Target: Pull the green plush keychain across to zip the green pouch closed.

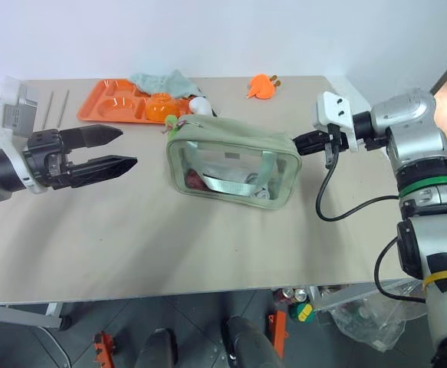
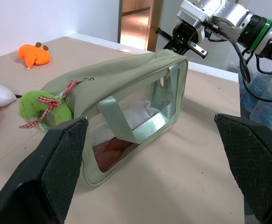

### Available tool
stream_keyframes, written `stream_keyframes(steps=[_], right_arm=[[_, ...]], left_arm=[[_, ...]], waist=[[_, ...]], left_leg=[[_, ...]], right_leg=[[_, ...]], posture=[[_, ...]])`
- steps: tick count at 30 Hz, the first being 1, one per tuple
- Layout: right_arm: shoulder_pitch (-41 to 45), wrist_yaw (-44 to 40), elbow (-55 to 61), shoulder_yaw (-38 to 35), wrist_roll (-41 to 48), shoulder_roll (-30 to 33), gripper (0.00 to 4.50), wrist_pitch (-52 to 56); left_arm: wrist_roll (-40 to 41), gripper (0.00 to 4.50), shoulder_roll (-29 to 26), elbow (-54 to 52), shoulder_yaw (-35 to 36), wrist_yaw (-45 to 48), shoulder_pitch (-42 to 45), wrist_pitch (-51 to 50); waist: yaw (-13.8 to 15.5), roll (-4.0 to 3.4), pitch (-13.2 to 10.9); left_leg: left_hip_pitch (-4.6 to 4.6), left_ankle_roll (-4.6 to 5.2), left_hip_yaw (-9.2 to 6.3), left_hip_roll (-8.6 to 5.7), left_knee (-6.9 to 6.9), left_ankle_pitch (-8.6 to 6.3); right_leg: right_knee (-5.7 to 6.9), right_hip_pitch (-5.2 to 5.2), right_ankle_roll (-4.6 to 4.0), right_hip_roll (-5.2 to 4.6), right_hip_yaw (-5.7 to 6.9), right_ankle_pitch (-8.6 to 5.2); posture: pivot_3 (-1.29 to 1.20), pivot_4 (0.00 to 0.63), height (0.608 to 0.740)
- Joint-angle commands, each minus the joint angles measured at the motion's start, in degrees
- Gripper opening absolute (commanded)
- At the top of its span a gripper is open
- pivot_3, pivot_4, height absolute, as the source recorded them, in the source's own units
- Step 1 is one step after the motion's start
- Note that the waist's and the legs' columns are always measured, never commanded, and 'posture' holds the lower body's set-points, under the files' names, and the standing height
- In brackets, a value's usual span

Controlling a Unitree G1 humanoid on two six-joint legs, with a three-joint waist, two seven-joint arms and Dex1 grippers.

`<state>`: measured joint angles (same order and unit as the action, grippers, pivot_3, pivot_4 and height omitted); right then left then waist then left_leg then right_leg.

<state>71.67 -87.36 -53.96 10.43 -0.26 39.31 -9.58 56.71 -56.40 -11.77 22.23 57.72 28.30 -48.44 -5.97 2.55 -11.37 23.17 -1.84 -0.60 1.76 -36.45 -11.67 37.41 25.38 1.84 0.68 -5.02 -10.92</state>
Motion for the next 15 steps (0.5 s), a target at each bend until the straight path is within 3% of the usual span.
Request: stream_keyframes(steps=[1,15], right_arm=[[-0.15,0.45,4.62,-2.54,2.75,-0.64,0.34,3.27],[-3.96,-0.19,11.12,-4.03,4.60,1.45,0.34,5.80]], left_arm=[[0.28,4.50,-0.16,-0.61,1.30,-0.21,0.72,0.63],[0.17,4.50,-0.02,-0.36,1.30,-0.07,0.87,0.97]], waist=[[-0.05,0.00,0.00],[0.04,0.00,0.00]], left_leg=[[-0.01,0.00,0.00,0.01,0.00,0.00],[0.00,0.00,-0.03,0.00,-0.01,0.01]], right_leg=[[0.00,0.00,-0.02,0.01,0.00,0.01],[0.03,-0.01,-0.01,0.02,0.05,0.00]], posture=[[0.00,0.150,0.740],[0.00,0.150,0.740]])
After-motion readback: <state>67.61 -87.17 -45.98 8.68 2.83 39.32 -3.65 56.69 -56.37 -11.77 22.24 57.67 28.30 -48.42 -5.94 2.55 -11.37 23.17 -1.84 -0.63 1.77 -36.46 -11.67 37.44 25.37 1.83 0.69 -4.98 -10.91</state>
